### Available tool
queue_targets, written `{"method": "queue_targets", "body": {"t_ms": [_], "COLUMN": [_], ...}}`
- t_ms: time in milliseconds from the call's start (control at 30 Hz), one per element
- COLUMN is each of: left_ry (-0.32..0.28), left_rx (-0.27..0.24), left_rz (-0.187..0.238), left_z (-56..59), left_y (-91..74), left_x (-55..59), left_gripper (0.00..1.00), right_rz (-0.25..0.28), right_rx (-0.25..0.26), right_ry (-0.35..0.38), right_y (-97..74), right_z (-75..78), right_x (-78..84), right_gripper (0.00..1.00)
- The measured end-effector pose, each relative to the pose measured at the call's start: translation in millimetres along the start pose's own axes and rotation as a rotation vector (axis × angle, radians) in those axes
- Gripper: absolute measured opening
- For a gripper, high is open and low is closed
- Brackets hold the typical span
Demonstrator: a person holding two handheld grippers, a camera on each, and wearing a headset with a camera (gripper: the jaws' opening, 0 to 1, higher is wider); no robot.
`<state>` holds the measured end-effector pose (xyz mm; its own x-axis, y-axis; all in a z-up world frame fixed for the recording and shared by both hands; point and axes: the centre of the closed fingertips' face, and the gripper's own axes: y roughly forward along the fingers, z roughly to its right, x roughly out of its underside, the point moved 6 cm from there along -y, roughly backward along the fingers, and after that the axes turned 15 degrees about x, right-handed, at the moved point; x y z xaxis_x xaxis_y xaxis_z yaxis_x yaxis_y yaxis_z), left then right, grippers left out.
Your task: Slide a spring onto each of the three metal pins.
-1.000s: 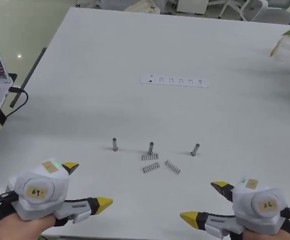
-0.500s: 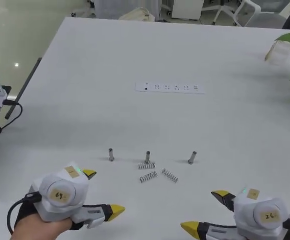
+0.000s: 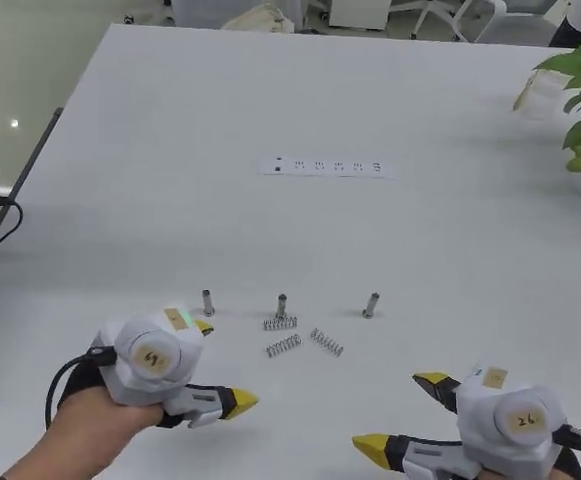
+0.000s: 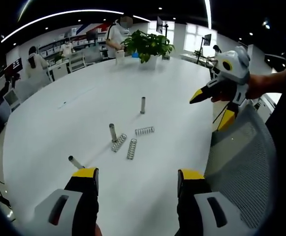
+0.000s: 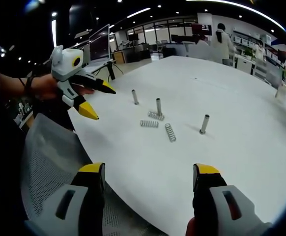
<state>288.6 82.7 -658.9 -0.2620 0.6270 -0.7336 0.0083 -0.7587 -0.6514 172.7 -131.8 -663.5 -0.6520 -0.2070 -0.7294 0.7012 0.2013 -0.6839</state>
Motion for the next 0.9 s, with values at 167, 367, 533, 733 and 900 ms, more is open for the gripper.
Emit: {"method": "queue_targets", "body": {"t_ms": [167, 367, 533, 733, 900], "left_ry": [0.008, 0.013, 0.013, 0.016, 0.014], "left_rx": [0.033, 0.052, 0.070, 0.081, 0.083], "left_rz": [-0.019, -0.040, -0.063, -0.091, -0.113], "left_z": [-6.8, -14.7, -22.3, -29.0, -32.8], "left_y": [12.9, 30.3, 47.2, 65.0, 77.7], "left_x": [-2.0, -5.7, -6.3, -4.0, -2.5], "left_gripper": [0.57, 0.52, 0.47, 0.40, 0.34], "right_rz": [-0.002, 0.000, 0.001, -0.003, -0.008], "right_rx": [-0.002, -0.001, 0.001, 0.005, 0.007], "right_ry": [-0.003, 0.000, 0.005, 0.015, 0.019], "right_y": [-0.6, 0.3, 0.4, 0.0, -0.3], "right_z": [1.5, 3.0, 4.4, 8.0, 11.6], "right_x": [0.9, 0.9, 2.0, 5.6, 8.8], "right_gripper": [0.72, 0.71, 0.71, 0.71, 0.71]}}
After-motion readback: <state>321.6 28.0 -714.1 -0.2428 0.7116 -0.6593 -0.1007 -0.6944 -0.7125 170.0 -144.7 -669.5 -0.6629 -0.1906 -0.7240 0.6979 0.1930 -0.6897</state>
